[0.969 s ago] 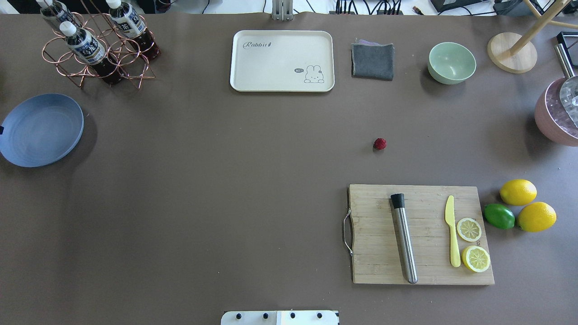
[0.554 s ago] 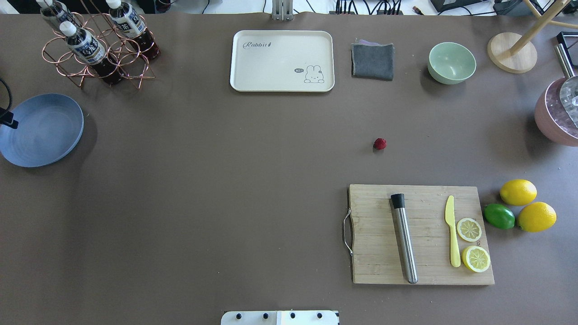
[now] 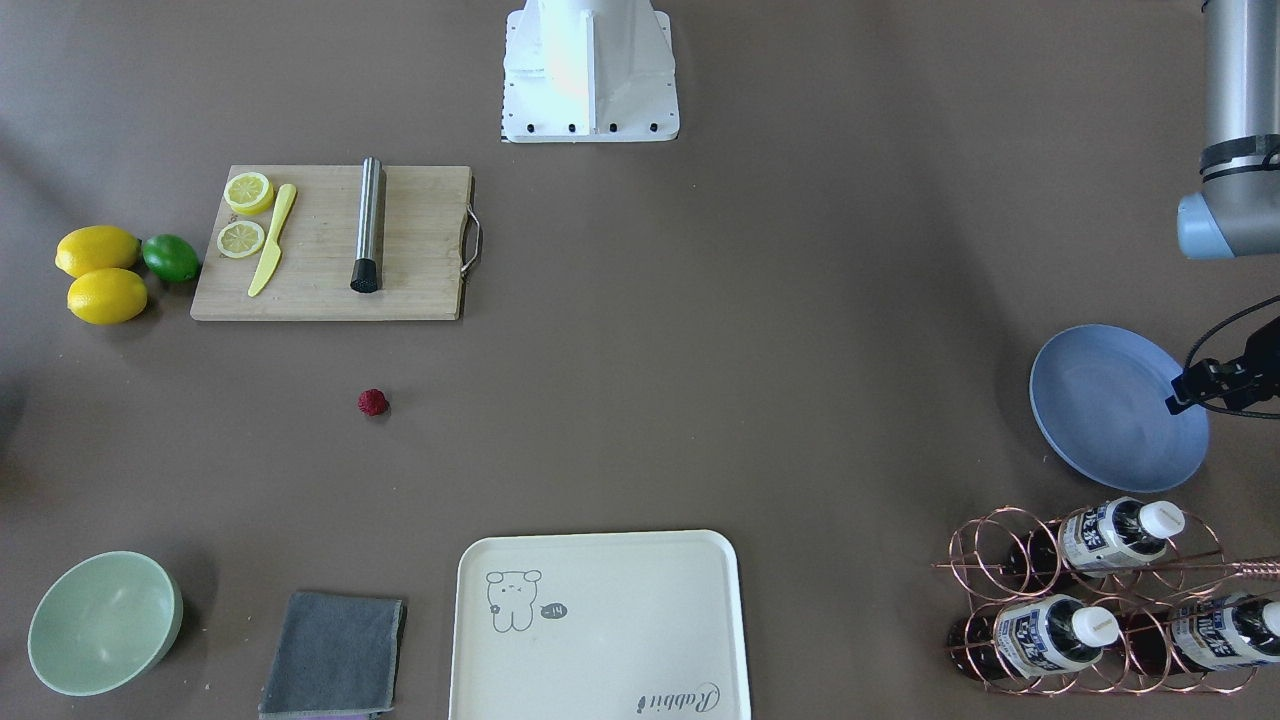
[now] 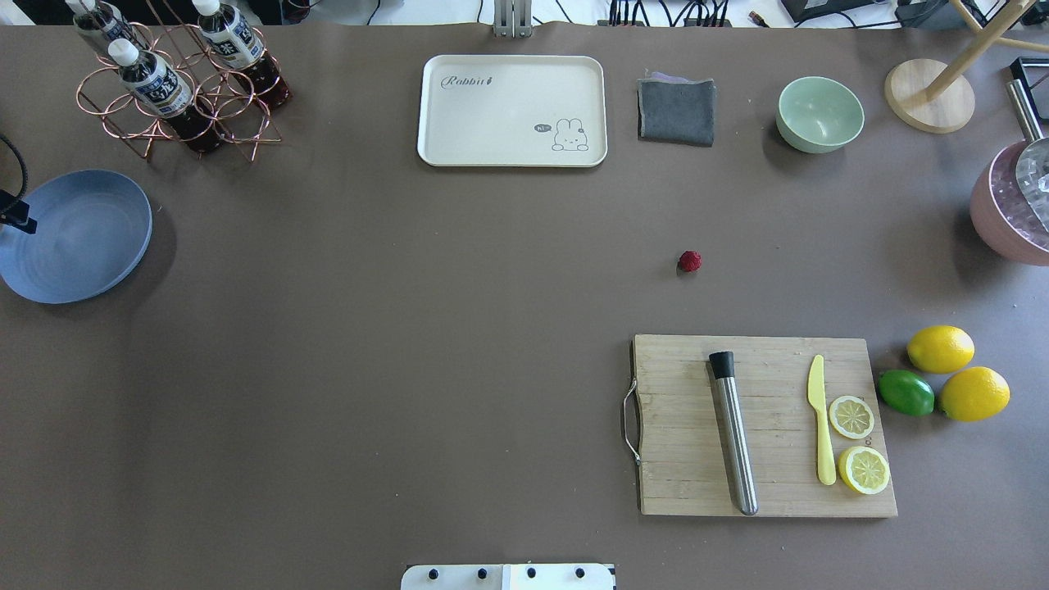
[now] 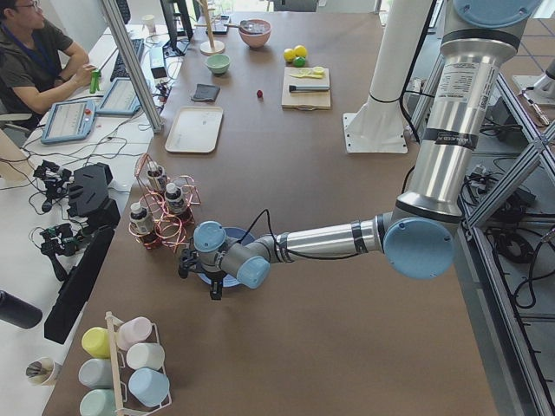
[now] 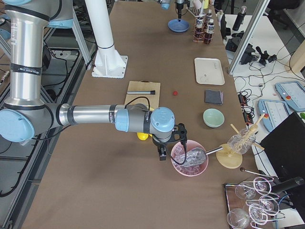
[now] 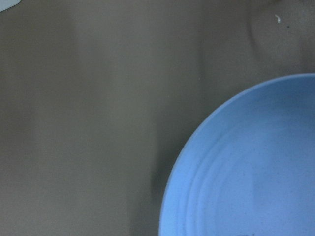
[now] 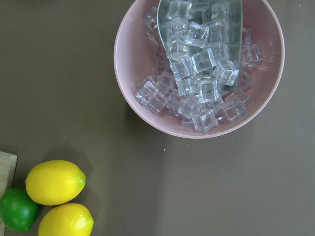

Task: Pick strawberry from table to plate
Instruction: 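Lower the left gripper to the blue plate rim and grasp it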

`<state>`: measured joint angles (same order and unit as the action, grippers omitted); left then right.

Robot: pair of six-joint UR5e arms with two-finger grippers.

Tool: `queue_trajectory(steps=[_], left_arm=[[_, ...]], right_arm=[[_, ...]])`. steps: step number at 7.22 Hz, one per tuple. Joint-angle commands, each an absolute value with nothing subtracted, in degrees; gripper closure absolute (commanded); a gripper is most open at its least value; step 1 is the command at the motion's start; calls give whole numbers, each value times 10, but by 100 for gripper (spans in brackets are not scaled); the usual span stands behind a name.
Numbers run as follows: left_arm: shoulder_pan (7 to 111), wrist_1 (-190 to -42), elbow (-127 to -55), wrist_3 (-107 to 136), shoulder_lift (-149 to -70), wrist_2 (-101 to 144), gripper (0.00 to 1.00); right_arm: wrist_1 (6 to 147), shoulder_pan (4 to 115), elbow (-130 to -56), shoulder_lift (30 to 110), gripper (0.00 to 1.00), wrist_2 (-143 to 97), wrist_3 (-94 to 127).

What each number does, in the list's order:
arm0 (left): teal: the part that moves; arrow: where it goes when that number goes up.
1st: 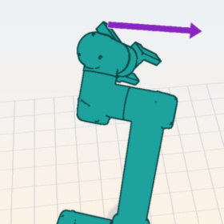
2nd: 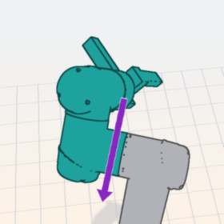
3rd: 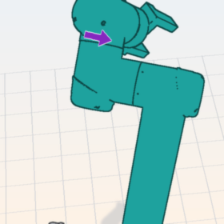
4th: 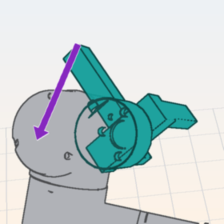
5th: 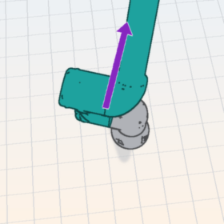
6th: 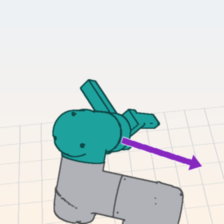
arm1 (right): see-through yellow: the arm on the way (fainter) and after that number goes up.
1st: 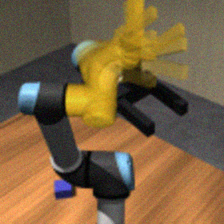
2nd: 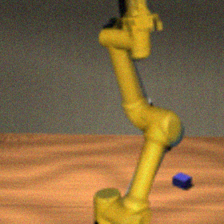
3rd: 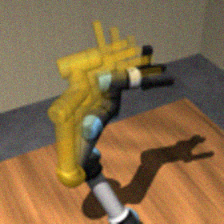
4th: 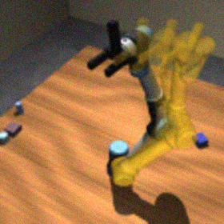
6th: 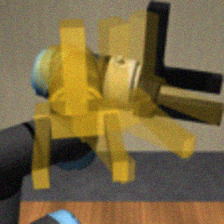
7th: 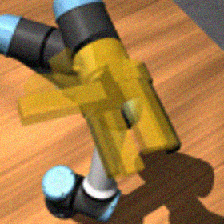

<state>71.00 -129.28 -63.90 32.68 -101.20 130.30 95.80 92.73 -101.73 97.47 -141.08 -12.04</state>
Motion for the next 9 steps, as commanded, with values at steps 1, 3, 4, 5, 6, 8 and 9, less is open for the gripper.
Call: queue_trajectory(steps=[1,3,4,5,6,8,9], left_arm=[[705,-1293,-636,337,-1012,1303,27],[704,-1293,-636,339,-1012,1302,54],[702,-1293,-636,351,-1012,1302,82],[701,-1293,-636,354,-1012,1302,100],[700,-1289,-638,354,-1016,1305,100],[719,-1288,-645,358,-1026,1390,100],[727,-1275,-681,359,-1036,1440,100]], right_arm=[[958,927,-1019,975,0,-1412,-120],[958,927,-1020,975,0,-1412,-120],[958,927,-1020,975,0,-1412,-120],[958,927,-1020,976,0,-1412,-120],[958,927,-1020,976,0,-1412,-120],[958,927,-1020,976,0,-1412,-118],[958,927,-1020,976,0,-1412,-118]])
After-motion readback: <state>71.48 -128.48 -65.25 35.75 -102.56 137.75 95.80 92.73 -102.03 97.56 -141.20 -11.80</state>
